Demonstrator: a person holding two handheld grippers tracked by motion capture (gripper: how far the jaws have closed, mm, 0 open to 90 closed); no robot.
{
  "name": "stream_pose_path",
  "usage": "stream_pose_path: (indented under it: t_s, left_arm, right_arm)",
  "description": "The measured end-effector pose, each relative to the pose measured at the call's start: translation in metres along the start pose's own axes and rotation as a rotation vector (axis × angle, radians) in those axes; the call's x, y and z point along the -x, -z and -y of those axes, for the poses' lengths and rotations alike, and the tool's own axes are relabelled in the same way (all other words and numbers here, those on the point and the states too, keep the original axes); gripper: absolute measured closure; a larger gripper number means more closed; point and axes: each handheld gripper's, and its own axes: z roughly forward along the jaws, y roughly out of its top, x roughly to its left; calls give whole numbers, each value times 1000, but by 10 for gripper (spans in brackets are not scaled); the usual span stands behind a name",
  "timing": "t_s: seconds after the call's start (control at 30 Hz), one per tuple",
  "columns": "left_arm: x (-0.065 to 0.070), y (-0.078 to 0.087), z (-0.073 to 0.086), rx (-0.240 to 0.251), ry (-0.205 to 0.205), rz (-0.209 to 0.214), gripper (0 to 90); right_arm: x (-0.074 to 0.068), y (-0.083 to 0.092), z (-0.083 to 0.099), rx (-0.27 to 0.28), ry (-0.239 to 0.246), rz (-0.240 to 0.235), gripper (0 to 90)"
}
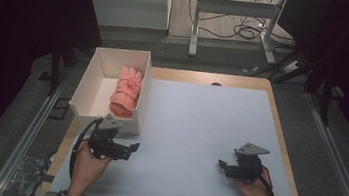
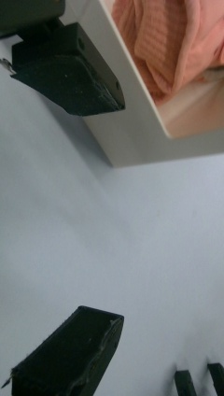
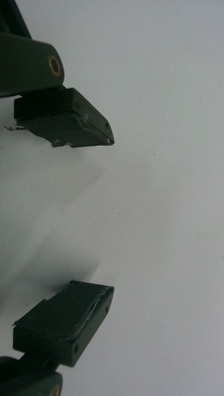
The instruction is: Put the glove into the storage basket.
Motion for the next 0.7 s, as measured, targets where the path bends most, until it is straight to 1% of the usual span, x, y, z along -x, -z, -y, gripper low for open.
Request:
stream_pose_path:
  t_s: [0.07, 0.23, 0.3, 0.33, 0.43, 0.47, 0.5, 0.53, 0.6, 0.63, 0.7]
  left_arm:
    - [2, -1, 0, 1, -3, 6, 19]
    - [16, -11, 3, -2, -26, 39, 19]
    - [20, -16, 4, -3, -30, 54, 19]
    - [20, -16, 4, -3, -30, 54, 19]
    - [26, -26, 10, -7, -33, 79, 19]
    - [26, -26, 10, -7, -33, 79, 19]
    - [28, -32, 13, -8, -32, 88, 19]
    - [28, -32, 13, -8, -32, 88, 19]
    - [30, -37, 16, -11, -29, 98, 19]
    - [31, -42, 20, -19, -32, 98, 19]
    - [31, -45, 22, -23, -32, 96, 19]
  right_arm:
    - [0, 0, 0, 0, 0, 0, 230]
    - [0, 0, 0, 0, 0, 0, 230]
    - [0, 0, 0, 0, 0, 0, 230]
    - [0, 0, 0, 0, 0, 0, 230]
    - [0, 0, 0, 0, 0, 0, 230]
    - [0, 0, 0, 0, 0, 0, 230]
    - [0, 0, 0, 0, 0, 0, 230]
    - [0, 0, 0, 0, 0, 0, 230]
    - [0, 0, 0, 0, 0, -1, 230]
    - [0, 0, 0, 0, 0, -1, 230]
    - [0, 0, 0, 0, 0, -1, 230]
